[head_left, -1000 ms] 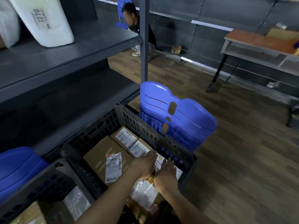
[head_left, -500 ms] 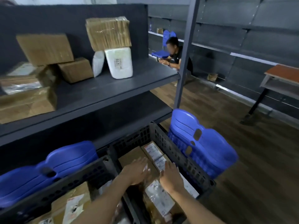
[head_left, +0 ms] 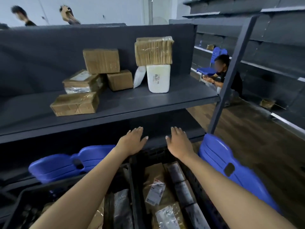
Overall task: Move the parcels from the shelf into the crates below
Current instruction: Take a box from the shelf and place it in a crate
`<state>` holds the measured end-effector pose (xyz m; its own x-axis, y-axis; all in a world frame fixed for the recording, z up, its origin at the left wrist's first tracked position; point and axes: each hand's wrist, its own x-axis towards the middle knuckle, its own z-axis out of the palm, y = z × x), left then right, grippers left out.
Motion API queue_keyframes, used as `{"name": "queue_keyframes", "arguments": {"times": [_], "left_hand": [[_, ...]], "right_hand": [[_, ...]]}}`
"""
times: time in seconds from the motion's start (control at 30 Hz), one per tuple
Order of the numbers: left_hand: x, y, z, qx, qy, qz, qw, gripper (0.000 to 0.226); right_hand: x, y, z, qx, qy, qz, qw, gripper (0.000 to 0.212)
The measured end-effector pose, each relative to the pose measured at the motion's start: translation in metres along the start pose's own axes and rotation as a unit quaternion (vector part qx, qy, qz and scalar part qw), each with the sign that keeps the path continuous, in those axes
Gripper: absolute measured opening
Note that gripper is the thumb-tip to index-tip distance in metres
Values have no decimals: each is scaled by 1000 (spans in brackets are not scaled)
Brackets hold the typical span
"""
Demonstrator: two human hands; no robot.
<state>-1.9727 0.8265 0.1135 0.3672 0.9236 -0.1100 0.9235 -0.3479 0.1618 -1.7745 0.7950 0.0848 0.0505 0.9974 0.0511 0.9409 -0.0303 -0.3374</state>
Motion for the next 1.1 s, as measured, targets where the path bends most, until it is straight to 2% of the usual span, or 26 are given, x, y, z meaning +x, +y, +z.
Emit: {"name": "queue_keyframes", "arguments": {"times": [0.3, 0.5, 0.63, 0.8, 1.1], "left_hand": [[63, 48, -68, -84, 96, -142, 982, 61], [88, 50, -120, -67, 156, -196, 966, 59], [108, 47, -159, -37, 187, -189, 963, 55], [146, 41, -209, -33, 229, -171, 958, 51], [229, 1, -264, -90, 268, -160, 946, 60]], "right_hand": [[98, 26, -98, 23, 32, -99, 994, 56], [162, 24, -160, 41, 80, -129, 988, 51], [211, 11, -198, 27, 134, -148, 979, 58], [265, -10, -234, 40, 166, -147, 974, 63], [345, -24, -251, 95, 146, -64, 983, 71]]}}
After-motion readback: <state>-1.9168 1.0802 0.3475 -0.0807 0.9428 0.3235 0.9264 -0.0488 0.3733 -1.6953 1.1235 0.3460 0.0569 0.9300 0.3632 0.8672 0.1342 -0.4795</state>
